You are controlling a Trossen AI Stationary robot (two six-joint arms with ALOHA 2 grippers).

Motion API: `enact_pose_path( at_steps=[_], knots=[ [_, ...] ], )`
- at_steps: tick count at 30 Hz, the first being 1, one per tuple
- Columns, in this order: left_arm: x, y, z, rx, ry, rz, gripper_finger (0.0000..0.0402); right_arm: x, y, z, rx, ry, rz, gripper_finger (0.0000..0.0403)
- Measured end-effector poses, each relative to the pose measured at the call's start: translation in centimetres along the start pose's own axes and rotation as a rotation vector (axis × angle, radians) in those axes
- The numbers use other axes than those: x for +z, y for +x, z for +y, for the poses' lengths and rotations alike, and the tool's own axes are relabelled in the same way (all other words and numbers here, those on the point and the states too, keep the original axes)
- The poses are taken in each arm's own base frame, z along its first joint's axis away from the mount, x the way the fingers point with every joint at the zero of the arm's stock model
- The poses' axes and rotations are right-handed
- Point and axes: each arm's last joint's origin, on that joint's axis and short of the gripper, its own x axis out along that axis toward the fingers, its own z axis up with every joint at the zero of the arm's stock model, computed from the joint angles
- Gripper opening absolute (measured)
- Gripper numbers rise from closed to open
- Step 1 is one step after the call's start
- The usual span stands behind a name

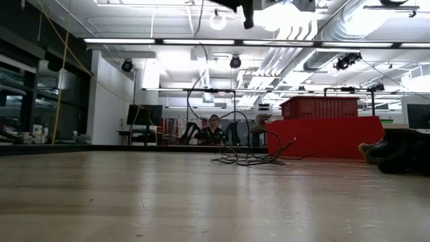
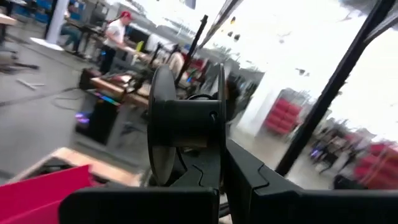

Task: Coil cords
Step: Coil the black wire on the spool

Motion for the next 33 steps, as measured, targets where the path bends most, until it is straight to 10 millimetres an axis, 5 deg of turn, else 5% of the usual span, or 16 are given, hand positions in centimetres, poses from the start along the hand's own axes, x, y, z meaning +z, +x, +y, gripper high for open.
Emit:
enact_pose_path(
  at_steps=[11, 18, 27, 33],
  knots=[
    [0.0, -0.1, -0.6, -0.149, -0.533, 0.105, 0.0, 2.3, 4.6, 1.8, 0.255, -0.146, 0.046, 0.0001],
    [-0.2, -0.2, -1.4, -0.189, -0.794, 0.183, 0.0, 5.6, 6.5, 2.6, 0.314, -0.285, 0.083, 0.0],
    [-1.4, -0.1, -2.8, -0.213, -0.86, 0.278, 0.0, 7.4, 7.4, -0.6, 0.332, -0.235, 0.053, 0.0],
    [-1.9, 0.0, -2.6, -0.15, -0.783, 0.268, 0.0, 7.9, 7.5, -1.0, 0.416, -0.201, 0.02, 0.0]
  ],
)
